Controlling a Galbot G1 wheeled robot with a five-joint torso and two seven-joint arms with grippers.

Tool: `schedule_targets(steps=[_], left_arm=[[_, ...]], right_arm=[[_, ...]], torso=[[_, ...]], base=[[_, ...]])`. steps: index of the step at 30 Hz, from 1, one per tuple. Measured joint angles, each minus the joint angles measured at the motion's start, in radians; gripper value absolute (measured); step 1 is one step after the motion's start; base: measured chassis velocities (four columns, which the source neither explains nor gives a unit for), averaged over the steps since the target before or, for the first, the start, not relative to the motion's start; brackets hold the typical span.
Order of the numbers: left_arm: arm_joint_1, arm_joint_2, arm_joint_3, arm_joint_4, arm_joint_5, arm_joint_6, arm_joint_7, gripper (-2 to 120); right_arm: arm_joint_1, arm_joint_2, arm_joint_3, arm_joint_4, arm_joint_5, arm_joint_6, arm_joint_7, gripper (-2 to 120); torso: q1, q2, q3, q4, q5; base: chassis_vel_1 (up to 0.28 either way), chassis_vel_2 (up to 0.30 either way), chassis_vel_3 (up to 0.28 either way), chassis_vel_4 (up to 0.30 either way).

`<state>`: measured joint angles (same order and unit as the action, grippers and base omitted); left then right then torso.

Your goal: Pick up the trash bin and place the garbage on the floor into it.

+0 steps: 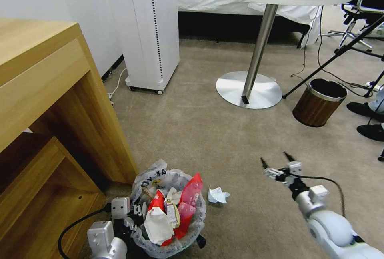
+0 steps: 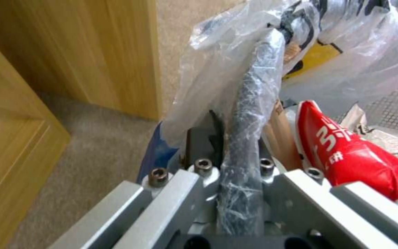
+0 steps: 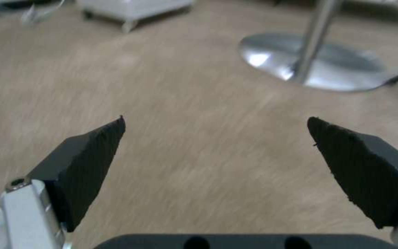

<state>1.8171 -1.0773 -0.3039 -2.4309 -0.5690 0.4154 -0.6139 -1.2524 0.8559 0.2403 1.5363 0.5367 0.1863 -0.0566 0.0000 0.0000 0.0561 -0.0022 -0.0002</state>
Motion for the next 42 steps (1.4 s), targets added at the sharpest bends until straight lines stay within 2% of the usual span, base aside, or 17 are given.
schedule_targets(steps=[1, 4, 5, 10, 15, 26, 42], left_arm=[[0.0, 0.0, 0.0, 0.0, 0.0, 0.0, 0.0, 0], [0.004, -0.003, -0.005, 0.01, 0.0, 0.001, -0.003, 0], [0.004, -0.003, -0.005, 0.01, 0.0, 0.001, -0.003, 0], [0.004, -0.005, -0.021, 0.017, -0.006, 0.0, -0.013, 0], [0.016, -0.017, -0.022, 0.03, 0.011, 0.003, -0.011, 0], [0.028, -0.015, -0.029, 0.033, 0.018, -0.004, -0.006, 0], [0.063, -0.034, -0.02, 0.033, 0.07, -0.019, 0.029, 0]], right_arm=[[0.0, 0.0, 0.0, 0.0, 0.0, 0.0, 0.0, 100], [0.116, 0.035, -0.137, -0.116, -0.015, 0.014, -0.023, 100], [0.116, 0.035, -0.137, -0.116, -0.015, 0.014, -0.023, 100], [0.2, 0.077, -0.267, -0.166, 0.025, 0.042, -0.134, 100], [0.223, 0.092, -0.38, -0.178, 0.038, 0.01, -0.071, 100], [0.219, 0.156, -0.431, -0.29, 0.004, 0.03, -0.043, 100], [0.227, 0.278, -0.44, -0.449, -0.057, 0.093, -0.05, 100]], torso=[[0.0, 0.0, 0.0, 0.0, 0.0], [0.0, 0.0, 0.0, 0.0001, 0.0005], [0.0, 0.0, 0.0, 0.0001, 0.0005], [0.0, 0.0, 0.0, 0.0, 0.0], [0.0, 0.0, 0.0, 0.0, -0.0002], [0.0, 0.0, 0.0, 0.0, 0.0], [0.0, 0.0, 0.0, 0.0001, 0.0001]], base=[[0.0, 0.0, 0.0, 0.0], [0.0, 0.0, 0.0, 0.0], [0.0, 0.0, 0.0, 0.0], [0.0, 0.0, 0.0, 0.0], [0.0, 0.0, 0.0, 0.0], [0.0, 0.0, 0.0, 0.0], [0.0, 0.0, 0.0, 0.0]])
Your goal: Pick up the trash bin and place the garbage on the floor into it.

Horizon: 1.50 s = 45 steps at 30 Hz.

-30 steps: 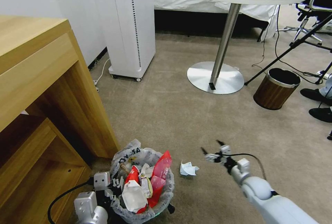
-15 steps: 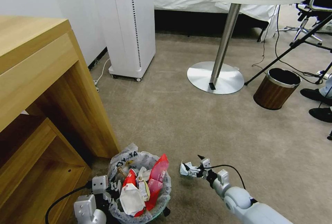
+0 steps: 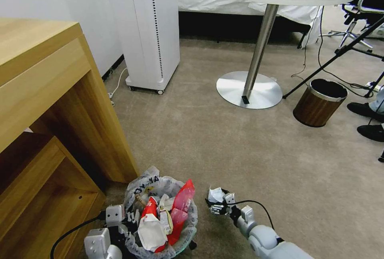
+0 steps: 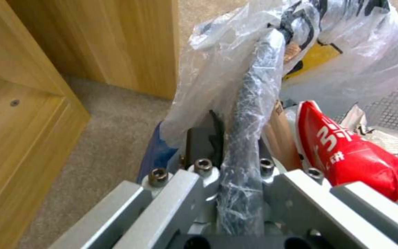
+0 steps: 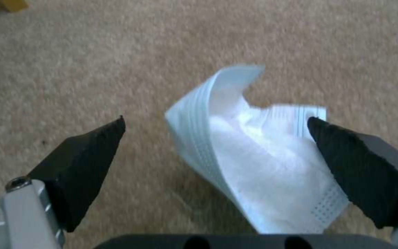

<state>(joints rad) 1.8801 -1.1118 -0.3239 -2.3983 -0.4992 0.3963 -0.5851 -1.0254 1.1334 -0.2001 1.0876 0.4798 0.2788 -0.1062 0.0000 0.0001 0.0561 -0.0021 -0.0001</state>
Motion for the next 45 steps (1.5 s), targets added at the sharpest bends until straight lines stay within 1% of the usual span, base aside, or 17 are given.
schedule_targets(steps=[6, 13, 15, 16, 18, 20, 23, 24, 27, 30, 31, 32, 34, 35, 41, 43, 45], left_arm=[[0.003, 0.002, 0.0, 0.001, 0.002, -0.003, 0.002, 0], [0.017, 0.003, -0.003, -0.001, 0.025, -0.013, 0.02, 0], [0.026, -0.004, 0.003, -0.001, 0.042, -0.015, 0.031, 0], [0.026, -0.004, 0.003, -0.001, 0.042, -0.015, 0.031, 0], [0.03, -0.009, 0.005, -0.001, 0.053, -0.016, 0.038, 0], [0.031, -0.009, 0.005, -0.001, 0.055, -0.016, 0.038, 0], [0.03, -0.002, -0.005, -0.004, 0.055, -0.022, 0.038, 0], [0.03, -0.002, -0.005, -0.004, 0.055, -0.022, 0.038, 0], [0.023, 0.004, -0.007, -0.004, 0.042, -0.024, 0.035, 0], [0.015, 0.01, -0.009, -0.005, 0.037, -0.025, 0.033, 0], [0.015, 0.019, -0.011, -0.006, 0.034, -0.026, 0.029, 0], [0.015, 0.019, -0.011, -0.006, 0.034, -0.026, 0.029, 0], [0.02, 0.016, -0.007, -0.005, 0.04, -0.025, 0.03, 0], [0.02, 0.016, -0.007, -0.005, 0.04, -0.025, 0.03, 0], [0.033, 0.004, 0.001, -0.003, 0.063, -0.03, 0.042, 0], [0.033, 0.005, 0.0, -0.003, 0.061, -0.031, 0.041, 0], [0.02, 0.02, -0.01, -0.008, 0.032, -0.031, 0.032, 0]], right_arm=[[-0.006, 0.007, 0.017, -0.034, -0.015, 0.017, -0.01, 100], [-0.017, -0.019, 0.037, -0.037, -0.019, 0.028, -0.015, 99], [-0.017, -0.03, 0.041, -0.029, -0.007, 0.035, -0.029, 91], [-0.017, -0.03, 0.041, -0.029, -0.007, 0.035, -0.029, 91], [-0.015, -0.043, 0.042, -0.021, 0.003, 0.041, -0.032, 81], [-0.015, -0.048, 0.042, -0.016, 0.005, 0.042, -0.033, 78], [-0.012, -0.064, 0.05, 0.002, 0.013, 0.045, -0.024, 63], [-0.012, -0.064, 0.05, 0.002, 0.013, 0.045, -0.024, 63], [-0.013, -0.072, 0.058, 0.008, 0.014, 0.045, -0.018, 47], [-0.015, -0.073, 0.062, 0.01, 0.014, 0.046, -0.017, 41], [-0.018, -0.075, 0.066, 0.014, 0.015, 0.048, -0.017, 32], [-0.018, -0.075, 0.066, 0.014, 0.015, 0.048, -0.017, 32], [-0.021, -0.08, 0.071, 0.018, 0.017, 0.05, -0.019, 22], [-0.021, -0.08, 0.071, 0.018, 0.017, 0.05, -0.019, 22], [-0.019, -0.075, 0.091, 0.017, 0.023, 0.067, -0.05, 0], [-0.02, -0.079, 0.099, 0.03, 0.029, 0.068, -0.054, 0], [-0.029, -0.112, 0.151, 0.135, 0.057, 0.074, -0.078, 0]], torso=[[0.0, 0.0, 0.0, -0.0001, 0.0001], [0.0, 0.0, 0.0, -0.0002, 0.0001], [0.0, 0.0, 0.0, 0.0, 0.0003], [0.0, 0.0, 0.0, 0.0, 0.0003], [0.0, 0.0, 0.0, -0.0001, 0.0001], [0.0, 0.0, 0.0, -0.0001, 0.0002], [0.0, 0.0, 0.0, -0.0001, 0.0002], [0.0, 0.0, 0.0, -0.0001, 0.0002], [0.0, 0.0, 0.0, 0.0, 0.0001], [0.0, 0.0, 0.0, -0.0001, 0.0], [0.0, 0.0, 0.0, -0.0002, 0.0003], [0.0, 0.0, 0.0, -0.0002, 0.0003], [0.0, 0.0, 0.0, -0.0001, 0.0], [0.0, 0.0, 0.0, -0.0001, 0.0], [0.0, 0.0, 0.0, -0.0001, 0.0003], [0.0, 0.0, 0.0, 0.0, 0.0004], [0.0, 0.0, 0.0, -0.0002, 0.0002]], base=[[0.0, 0.0, 0.0, 0.0], [0.0, 0.0, 0.0, 0.0], [0.0, 0.0, 0.0, 0.0], [0.0, 0.0, 0.0, 0.0], [0.0, 0.0, 0.0, 0.0], [0.0, 0.0, 0.0, 0.0], [0.0, 0.0, 0.0, 0.0], [0.0, 0.0, 0.0, 0.0], [0.0, 0.0, 0.0, 0.0], [0.0, 0.0, 0.0, 0.0], [0.0, 0.0, 0.0, 0.0], [0.0, 0.0, 0.0, 0.0], [0.0, 0.0, 0.0, 0.0], [0.0, 0.0, 0.0, 0.0], [0.0, 0.0, 0.0, 0.0], [0.0, 0.0, 0.0, 0.0], [0.0, 0.0, 0.0, 0.0]])
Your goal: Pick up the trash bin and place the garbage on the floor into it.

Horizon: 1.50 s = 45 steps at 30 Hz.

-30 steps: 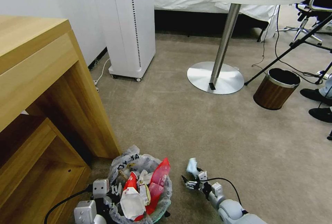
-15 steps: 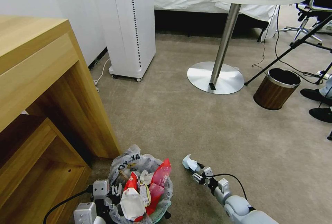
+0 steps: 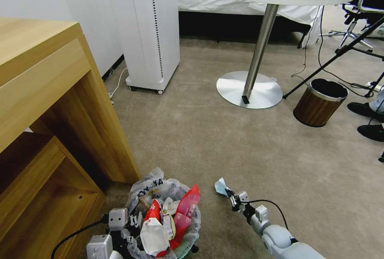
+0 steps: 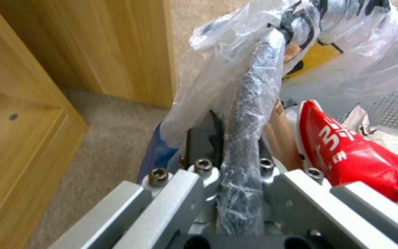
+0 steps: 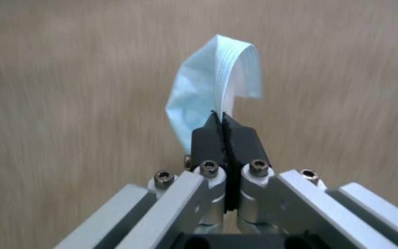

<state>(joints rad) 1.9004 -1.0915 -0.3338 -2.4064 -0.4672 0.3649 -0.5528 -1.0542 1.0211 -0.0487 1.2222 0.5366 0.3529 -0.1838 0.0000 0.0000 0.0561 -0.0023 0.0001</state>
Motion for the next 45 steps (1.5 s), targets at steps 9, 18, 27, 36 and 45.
schedule_targets(steps=[9, 18, 27, 36, 45], left_arm=[[-0.041, 0.029, -0.007, -0.018, -0.045, 0.014, -0.012, 0], [-0.072, 0.024, 0.001, -0.013, -0.051, 0.036, -0.015, 0], [-0.048, 0.009, -0.032, -0.015, -0.041, 0.04, -0.017, 0], [-0.01, -0.023, -0.046, -0.015, 0.006, 0.036, 0.007, 0], [0.0, -0.028, -0.057, -0.022, 0.012, 0.03, 0.012, 0]], right_arm=[[-0.009, -0.197, 0.081, 0.442, 0.253, 0.005, -0.206, 0], [0.125, -0.354, -0.194, 0.706, 0.413, -0.058, -0.252, 0], [0.202, -0.331, -0.426, 0.775, 0.428, -0.101, -0.126, 0], [0.153, -0.337, -0.487, 0.781, 0.412, -0.097, -0.086, 0], [0.145, -0.293, -0.516, 0.686, 0.388, -0.089, -0.042, 9]], torso=[[0.0, 0.0, 0.0, 0.0, -0.0001], [0.0, 0.0, 0.0, 0.0, -0.0002], [0.0, 0.0, 0.0, 0.0001, -0.0001], [0.0, 0.0, 0.0, 0.0001, -0.0001], [0.0, 0.0, 0.0, 0.0001, -0.0001]], base=[[0.0, 0.0, 0.0, 0.0], [0.0, 0.0, 0.0, 0.0], [0.0, 0.0, 0.0, 0.0], [0.0, 0.0, 0.0, 0.0], [0.0, 0.0, 0.0, 0.0]])
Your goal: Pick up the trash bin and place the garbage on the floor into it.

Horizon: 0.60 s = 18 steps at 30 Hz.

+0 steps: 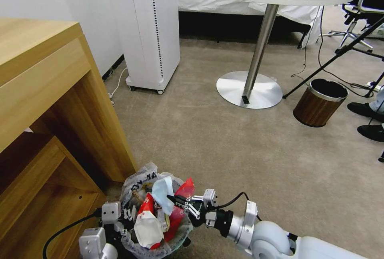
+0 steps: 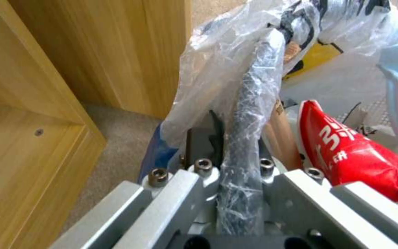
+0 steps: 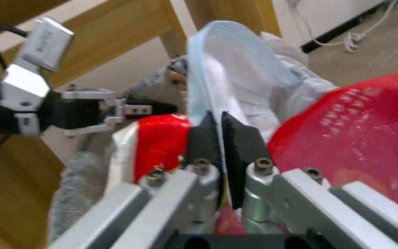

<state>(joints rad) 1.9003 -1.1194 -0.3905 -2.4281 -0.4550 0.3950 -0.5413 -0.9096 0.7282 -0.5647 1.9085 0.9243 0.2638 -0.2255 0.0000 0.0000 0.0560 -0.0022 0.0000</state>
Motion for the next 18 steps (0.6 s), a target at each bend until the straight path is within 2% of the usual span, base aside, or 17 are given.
schedule_targets(steps=[3, 5, 8, 9, 12, 13, 16, 17, 18], left_arm=[[0.0, -0.001, 0.001, 0.003, 0.003, 0.0, 0.0, 0], [-0.001, 0.0, 0.002, 0.003, 0.002, 0.001, 0.0, 0], [-0.002, 0.006, 0.001, 0.004, 0.001, 0.001, -0.002, 0], [-0.002, 0.006, 0.001, 0.004, 0.001, 0.001, -0.002, 0], [-0.003, 0.013, -0.002, 0.002, -0.002, 0.003, -0.006, 0], [-0.003, 0.013, -0.002, 0.002, -0.002, 0.003, -0.006, 0], [0.007, 0.007, -0.001, -0.001, 0.009, 0.002, -0.006, 0], [0.007, 0.007, -0.001, -0.001, 0.009, 0.002, -0.006, 0], [0.01, 0.002, 0.002, -0.001, 0.015, 0.003, -0.004, 0]], right_arm=[[0.002, 0.002, -0.003, -0.008, -0.003, -0.014, 0.012, 22], [0.001, 0.001, -0.003, -0.012, -0.008, -0.015, 0.012, 25], [-0.003, -0.004, 0.009, -0.027, -0.022, -0.015, 0.01, 41], [-0.003, -0.004, 0.009, -0.027, -0.022, -0.015, 0.01, 41], [-0.001, -0.012, 0.026, -0.039, -0.03, -0.012, -0.009, 55], [-0.001, -0.012, 0.026, -0.039, -0.03, -0.012, -0.009, 55], [0.003, -0.021, 0.042, -0.039, -0.028, -0.02, -0.034, 70], [0.003, -0.021, 0.042, -0.039, -0.028, -0.02, -0.034, 70], [0.005, -0.025, 0.046, -0.034, -0.022, -0.025, -0.043, 76]], torso=[[0.0, 0.0, 0.0, 0.0001, -0.0001], [0.0, 0.0, 0.0, 0.0001, 0.0], [0.0, 0.0, 0.0, 0.0, 0.0], [0.0, 0.0, 0.0, 0.0, 0.0], [0.0, 0.0, 0.0, 0.0001, 0.0], [0.0, 0.0, 0.0, 0.0001, 0.0], [0.0, 0.0, 0.0, 0.0, 0.0], [0.0, 0.0, 0.0, 0.0, 0.0], [0.0, 0.0, 0.0, 0.0002, 0.0001]], base=[[0.0, 0.0, 0.0, 0.0], [0.0, 0.0, 0.0, 0.0], [0.0, 0.0, 0.0, 0.0], [0.0, 0.0, 0.0, 0.0], [0.0, 0.0, 0.0, 0.0], [0.0, 0.0, 0.0, 0.0], [0.0, 0.0, 0.0, 0.0], [0.0, 0.0, 0.0, 0.0], [0.0, 0.0, 0.0, 0.0]])
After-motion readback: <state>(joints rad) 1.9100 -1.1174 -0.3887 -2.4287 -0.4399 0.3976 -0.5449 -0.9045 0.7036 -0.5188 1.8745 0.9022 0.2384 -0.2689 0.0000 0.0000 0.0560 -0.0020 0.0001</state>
